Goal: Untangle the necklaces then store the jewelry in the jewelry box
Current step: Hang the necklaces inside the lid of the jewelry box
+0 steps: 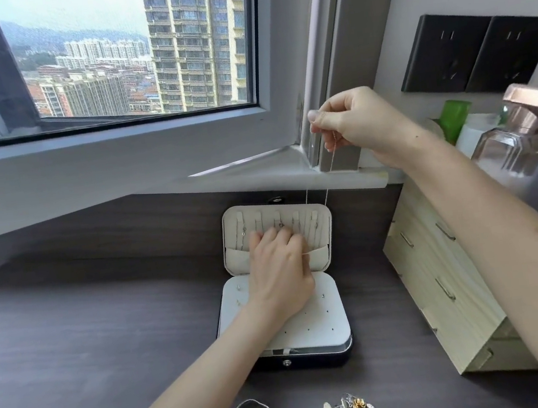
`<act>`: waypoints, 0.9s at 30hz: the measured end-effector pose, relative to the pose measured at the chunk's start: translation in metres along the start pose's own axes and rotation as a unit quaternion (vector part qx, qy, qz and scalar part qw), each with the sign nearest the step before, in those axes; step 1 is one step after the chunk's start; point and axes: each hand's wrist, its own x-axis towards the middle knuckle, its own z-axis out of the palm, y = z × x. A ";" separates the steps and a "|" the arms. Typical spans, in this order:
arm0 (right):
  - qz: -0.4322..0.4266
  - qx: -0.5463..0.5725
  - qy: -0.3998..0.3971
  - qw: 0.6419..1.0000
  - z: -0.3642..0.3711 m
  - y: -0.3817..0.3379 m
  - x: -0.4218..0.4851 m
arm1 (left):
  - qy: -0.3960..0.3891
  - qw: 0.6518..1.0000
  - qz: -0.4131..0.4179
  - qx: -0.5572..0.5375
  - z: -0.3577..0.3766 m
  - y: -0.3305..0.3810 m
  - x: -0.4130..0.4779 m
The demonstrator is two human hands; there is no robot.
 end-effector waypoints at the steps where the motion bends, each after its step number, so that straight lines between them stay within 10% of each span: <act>1: 0.001 -0.008 -0.008 1.000 0.001 0.002 -0.003 | 0.001 1.000 0.001 0.000 0.000 0.000 0.000; 13: -0.004 -0.199 -0.069 0.978 0.037 0.046 -0.039 | -0.010 1.000 -0.009 0.009 0.000 -0.001 0.001; 27: -0.143 -0.501 0.167 0.837 0.076 0.091 -0.055 | -0.010 1.000 -0.020 -0.009 0.001 0.000 0.001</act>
